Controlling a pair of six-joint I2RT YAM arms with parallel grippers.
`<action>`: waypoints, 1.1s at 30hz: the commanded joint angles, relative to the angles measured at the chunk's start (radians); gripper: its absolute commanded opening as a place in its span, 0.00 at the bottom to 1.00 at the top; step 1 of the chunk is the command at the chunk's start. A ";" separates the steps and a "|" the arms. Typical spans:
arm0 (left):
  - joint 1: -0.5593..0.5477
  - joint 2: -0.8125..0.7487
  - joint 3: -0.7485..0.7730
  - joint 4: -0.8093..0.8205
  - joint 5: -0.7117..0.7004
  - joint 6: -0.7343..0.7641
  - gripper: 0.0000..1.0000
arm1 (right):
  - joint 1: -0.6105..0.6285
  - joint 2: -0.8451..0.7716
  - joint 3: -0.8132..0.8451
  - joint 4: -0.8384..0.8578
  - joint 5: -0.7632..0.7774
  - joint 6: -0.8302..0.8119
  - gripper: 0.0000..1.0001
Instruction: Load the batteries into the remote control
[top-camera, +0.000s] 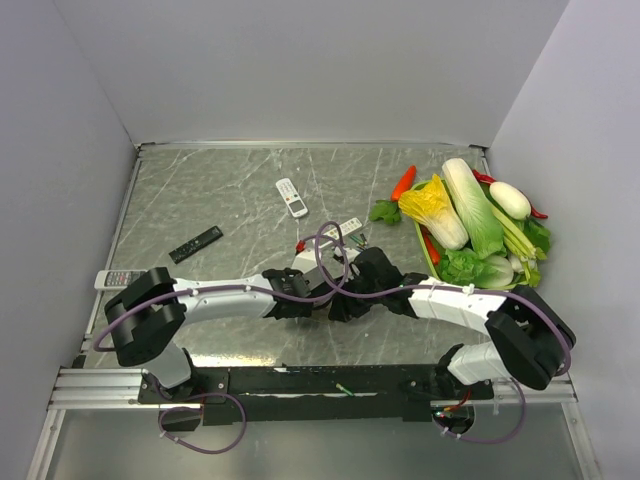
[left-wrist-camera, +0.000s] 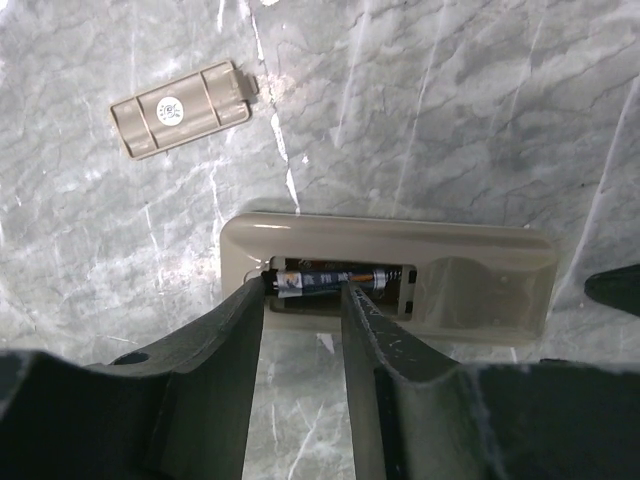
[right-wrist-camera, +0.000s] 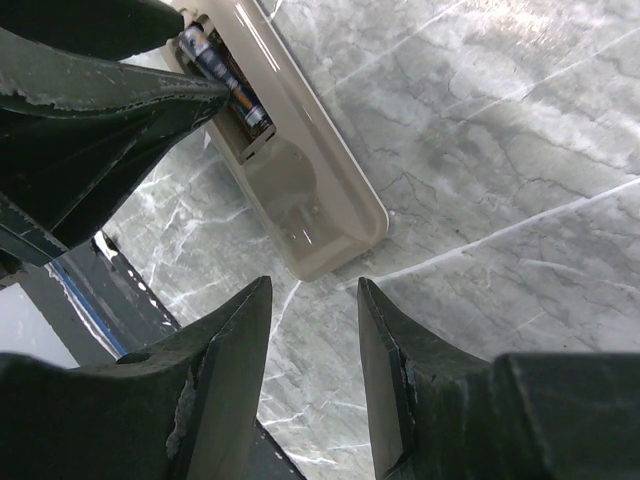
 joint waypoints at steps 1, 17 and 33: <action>-0.006 0.027 0.042 0.004 -0.034 0.010 0.41 | -0.009 0.020 0.009 0.035 -0.019 0.007 0.47; -0.006 0.041 0.036 0.033 -0.016 0.019 0.38 | -0.006 0.057 0.017 0.038 -0.034 0.004 0.45; -0.011 0.134 0.094 -0.019 0.087 0.102 0.19 | -0.008 0.111 0.048 0.040 -0.076 -0.005 0.32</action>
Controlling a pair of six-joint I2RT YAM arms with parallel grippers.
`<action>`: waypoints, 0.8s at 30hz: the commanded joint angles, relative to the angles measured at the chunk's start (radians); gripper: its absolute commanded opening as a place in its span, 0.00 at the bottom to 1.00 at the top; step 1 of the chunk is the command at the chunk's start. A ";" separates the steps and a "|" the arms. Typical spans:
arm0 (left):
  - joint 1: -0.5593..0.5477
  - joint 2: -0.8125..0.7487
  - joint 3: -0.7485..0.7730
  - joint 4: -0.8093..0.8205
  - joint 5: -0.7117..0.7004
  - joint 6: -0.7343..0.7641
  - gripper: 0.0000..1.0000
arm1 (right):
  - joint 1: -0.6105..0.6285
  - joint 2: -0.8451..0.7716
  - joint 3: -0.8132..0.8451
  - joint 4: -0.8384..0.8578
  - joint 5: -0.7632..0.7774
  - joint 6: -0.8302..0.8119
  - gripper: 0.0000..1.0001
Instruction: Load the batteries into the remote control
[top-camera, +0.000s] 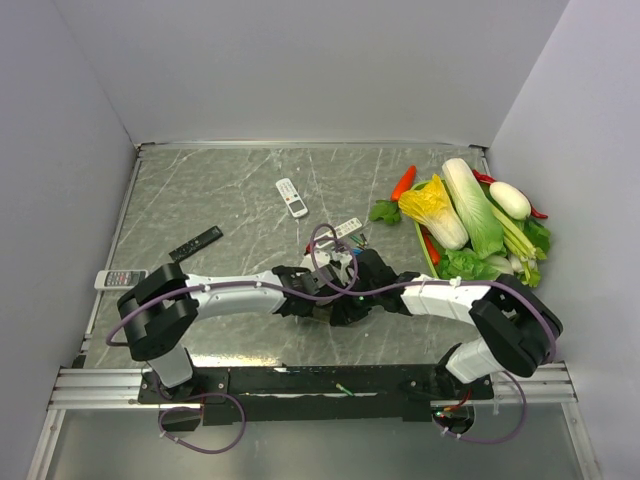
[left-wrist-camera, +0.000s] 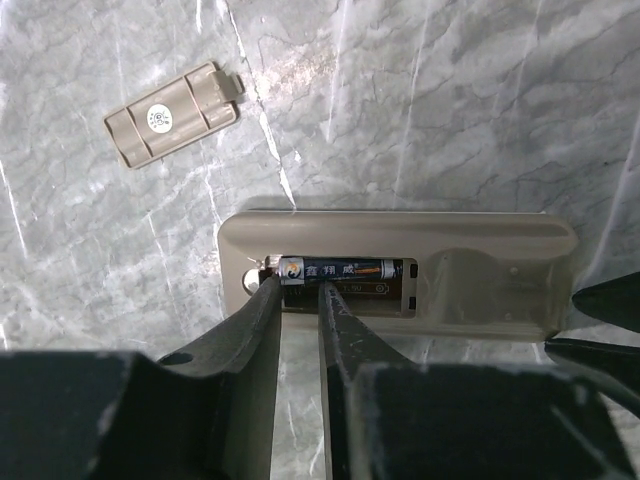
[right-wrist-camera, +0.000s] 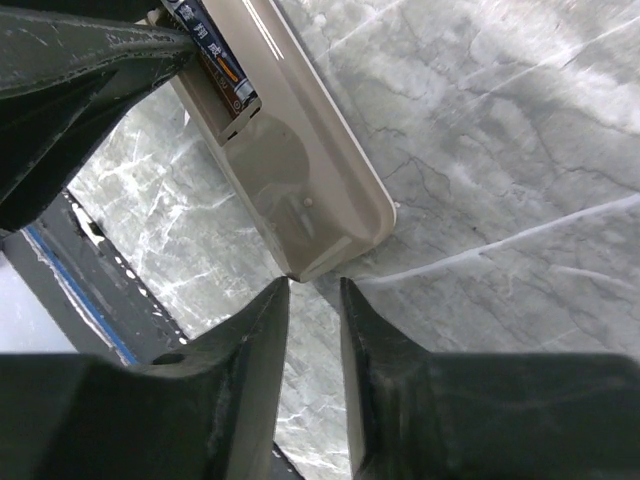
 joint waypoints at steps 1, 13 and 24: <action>-0.006 0.083 0.032 0.029 0.078 0.026 0.19 | -0.007 0.026 0.042 0.037 -0.024 -0.001 0.31; -0.017 0.234 0.120 -0.089 0.100 0.035 0.10 | -0.007 0.019 0.032 0.037 -0.028 0.004 0.25; 0.014 0.142 0.019 0.107 0.302 0.032 0.04 | -0.010 -0.043 0.000 0.069 -0.016 0.013 0.25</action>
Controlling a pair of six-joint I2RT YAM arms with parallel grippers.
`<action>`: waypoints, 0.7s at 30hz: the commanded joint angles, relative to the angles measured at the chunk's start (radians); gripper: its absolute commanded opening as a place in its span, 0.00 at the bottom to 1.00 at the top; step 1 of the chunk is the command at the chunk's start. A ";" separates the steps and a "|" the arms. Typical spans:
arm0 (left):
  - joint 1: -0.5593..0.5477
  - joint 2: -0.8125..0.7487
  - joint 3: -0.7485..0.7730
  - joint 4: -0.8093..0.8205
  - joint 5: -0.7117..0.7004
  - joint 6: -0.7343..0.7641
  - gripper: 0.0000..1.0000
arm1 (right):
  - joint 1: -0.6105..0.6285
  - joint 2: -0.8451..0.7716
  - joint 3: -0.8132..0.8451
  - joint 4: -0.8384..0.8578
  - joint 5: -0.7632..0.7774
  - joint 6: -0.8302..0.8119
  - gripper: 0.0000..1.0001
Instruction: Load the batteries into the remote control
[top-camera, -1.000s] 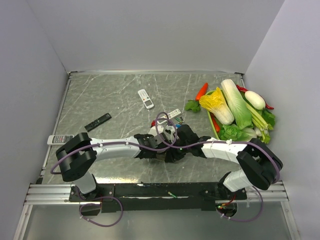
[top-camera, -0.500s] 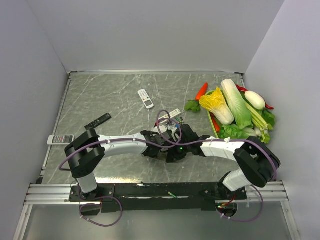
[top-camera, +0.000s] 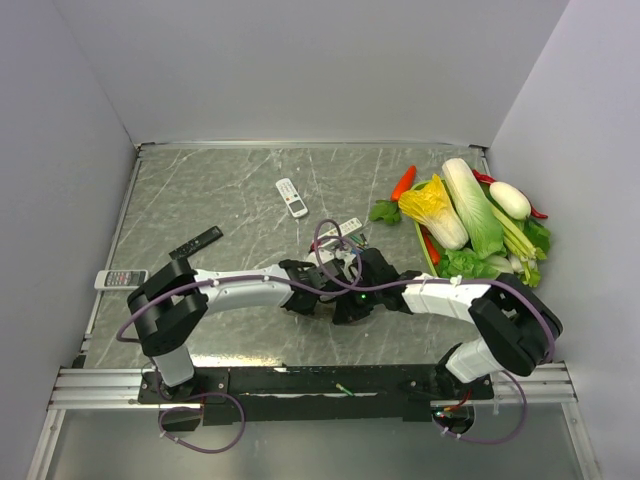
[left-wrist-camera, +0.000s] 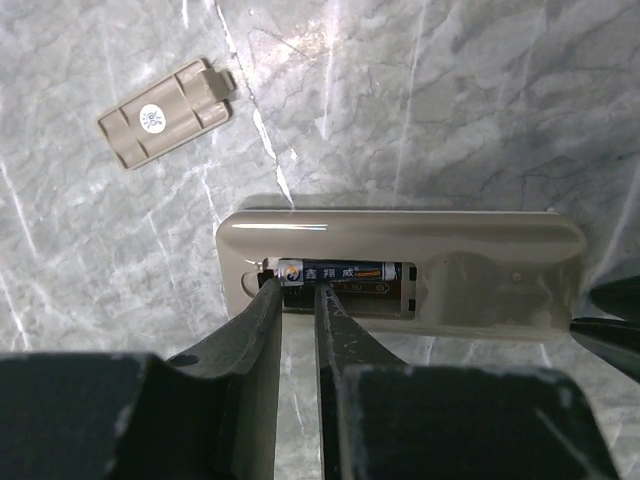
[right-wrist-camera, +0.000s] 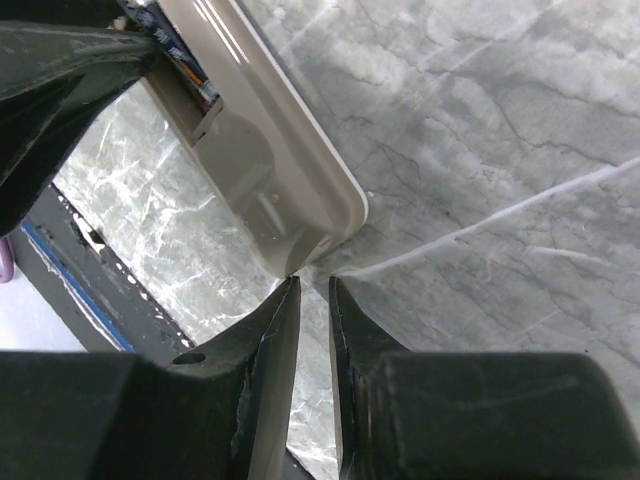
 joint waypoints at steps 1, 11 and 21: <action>0.011 0.061 -0.091 0.227 0.275 0.013 0.03 | 0.012 -0.054 0.005 0.079 -0.008 -0.032 0.25; 0.120 0.015 -0.156 0.318 0.466 0.026 0.07 | 0.010 -0.057 -0.007 0.100 -0.030 -0.020 0.25; 0.123 0.019 -0.177 0.349 0.519 -0.002 0.06 | 0.009 -0.052 -0.012 0.112 -0.030 -0.012 0.25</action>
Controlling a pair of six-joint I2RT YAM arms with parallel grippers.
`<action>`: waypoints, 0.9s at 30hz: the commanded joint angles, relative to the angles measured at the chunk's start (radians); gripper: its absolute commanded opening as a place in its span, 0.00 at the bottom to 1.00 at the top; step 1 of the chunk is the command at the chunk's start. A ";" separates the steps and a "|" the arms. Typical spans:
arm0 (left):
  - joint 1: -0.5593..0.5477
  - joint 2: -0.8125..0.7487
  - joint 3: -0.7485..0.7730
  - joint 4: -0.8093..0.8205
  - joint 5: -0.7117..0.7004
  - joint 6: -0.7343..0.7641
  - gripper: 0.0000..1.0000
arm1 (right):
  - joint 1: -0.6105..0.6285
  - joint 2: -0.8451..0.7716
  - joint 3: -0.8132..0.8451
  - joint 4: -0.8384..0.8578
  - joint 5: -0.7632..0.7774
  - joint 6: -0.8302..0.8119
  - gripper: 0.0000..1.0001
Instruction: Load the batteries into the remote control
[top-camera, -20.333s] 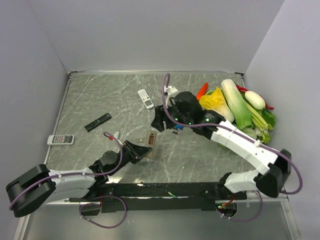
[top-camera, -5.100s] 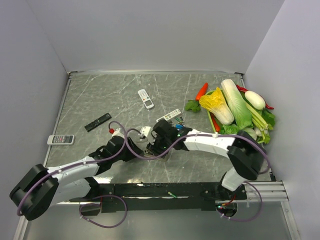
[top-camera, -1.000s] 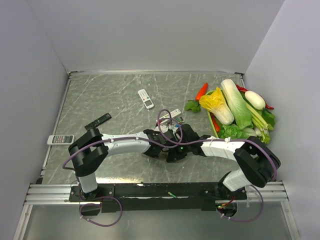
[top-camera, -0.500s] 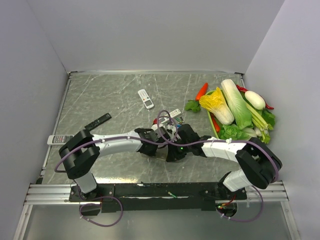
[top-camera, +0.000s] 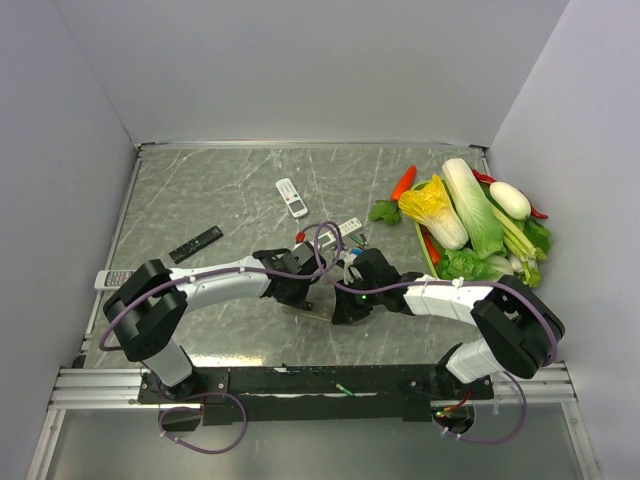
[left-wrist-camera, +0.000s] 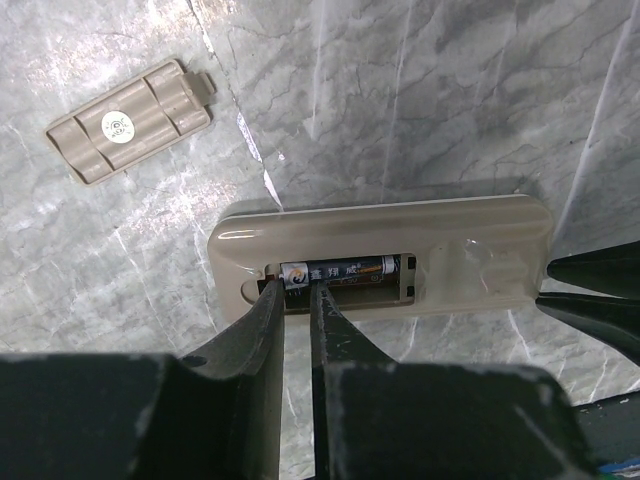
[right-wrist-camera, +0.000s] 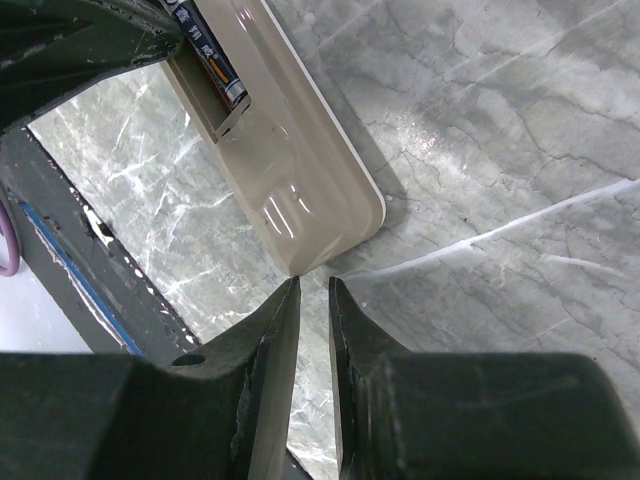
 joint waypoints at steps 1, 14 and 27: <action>-0.032 0.127 -0.052 0.195 0.220 -0.084 0.06 | 0.006 -0.034 0.000 0.083 -0.011 0.008 0.25; -0.089 0.177 0.001 0.172 0.165 -0.130 0.01 | 0.004 0.003 0.015 0.096 -0.037 0.013 0.25; -0.170 0.280 0.080 0.112 0.066 -0.155 0.11 | 0.004 0.012 0.017 0.105 -0.044 0.022 0.25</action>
